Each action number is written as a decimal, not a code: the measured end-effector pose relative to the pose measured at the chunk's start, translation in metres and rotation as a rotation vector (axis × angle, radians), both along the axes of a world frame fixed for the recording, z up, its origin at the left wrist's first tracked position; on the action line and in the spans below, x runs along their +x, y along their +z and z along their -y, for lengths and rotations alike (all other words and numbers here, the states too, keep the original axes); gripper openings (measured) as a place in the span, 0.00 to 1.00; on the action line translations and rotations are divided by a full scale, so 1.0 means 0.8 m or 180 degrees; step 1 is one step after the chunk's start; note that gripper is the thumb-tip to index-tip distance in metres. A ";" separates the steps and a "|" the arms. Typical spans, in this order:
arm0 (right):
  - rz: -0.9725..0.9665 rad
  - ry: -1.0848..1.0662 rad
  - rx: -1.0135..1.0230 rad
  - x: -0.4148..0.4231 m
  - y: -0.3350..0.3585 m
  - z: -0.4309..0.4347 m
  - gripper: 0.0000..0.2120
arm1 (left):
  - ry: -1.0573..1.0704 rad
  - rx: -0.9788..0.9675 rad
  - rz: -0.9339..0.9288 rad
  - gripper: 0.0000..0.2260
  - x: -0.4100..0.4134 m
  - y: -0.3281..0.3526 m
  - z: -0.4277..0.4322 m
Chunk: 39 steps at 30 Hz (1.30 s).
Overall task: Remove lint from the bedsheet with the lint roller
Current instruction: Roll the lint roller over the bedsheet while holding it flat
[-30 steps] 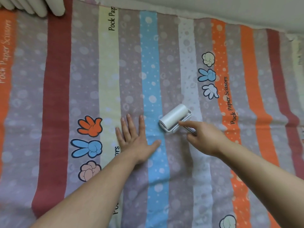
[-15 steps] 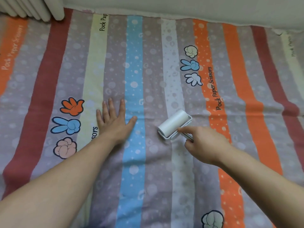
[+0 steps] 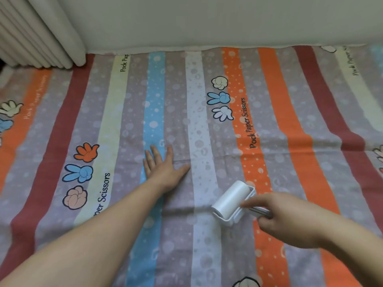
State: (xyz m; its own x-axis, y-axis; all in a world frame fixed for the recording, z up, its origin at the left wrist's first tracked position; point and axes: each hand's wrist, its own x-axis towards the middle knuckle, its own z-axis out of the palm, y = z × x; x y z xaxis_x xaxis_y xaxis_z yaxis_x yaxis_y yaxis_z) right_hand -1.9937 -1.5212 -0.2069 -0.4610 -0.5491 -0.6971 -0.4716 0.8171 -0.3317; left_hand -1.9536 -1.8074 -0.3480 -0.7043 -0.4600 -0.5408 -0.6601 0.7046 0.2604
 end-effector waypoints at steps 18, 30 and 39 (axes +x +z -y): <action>-0.1412 -0.0147 -0.0775 -0.151 -0.111 0.230 0.27 | 0.0181 0.0181 0.0249 0.54 -0.019 -0.030 -0.007; -0.1406 -0.0007 -0.0817 -0.116 -0.119 0.135 0.26 | 0.0311 0.0195 0.0248 0.42 -0.025 -0.027 -0.004; -0.1248 -0.0094 -0.0568 -0.062 -0.099 0.014 0.25 | 0.0358 -0.0051 0.0297 0.41 -0.026 -0.011 -0.016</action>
State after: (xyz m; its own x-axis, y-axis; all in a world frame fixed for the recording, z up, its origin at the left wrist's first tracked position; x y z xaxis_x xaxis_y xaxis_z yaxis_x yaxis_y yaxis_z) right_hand -2.0435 -1.5327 -0.2865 -0.6894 -0.6277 -0.3615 -0.5673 0.7782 -0.2694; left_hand -1.9743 -1.7943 -0.3571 -0.5948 -0.5421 -0.5935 -0.7559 0.6284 0.1835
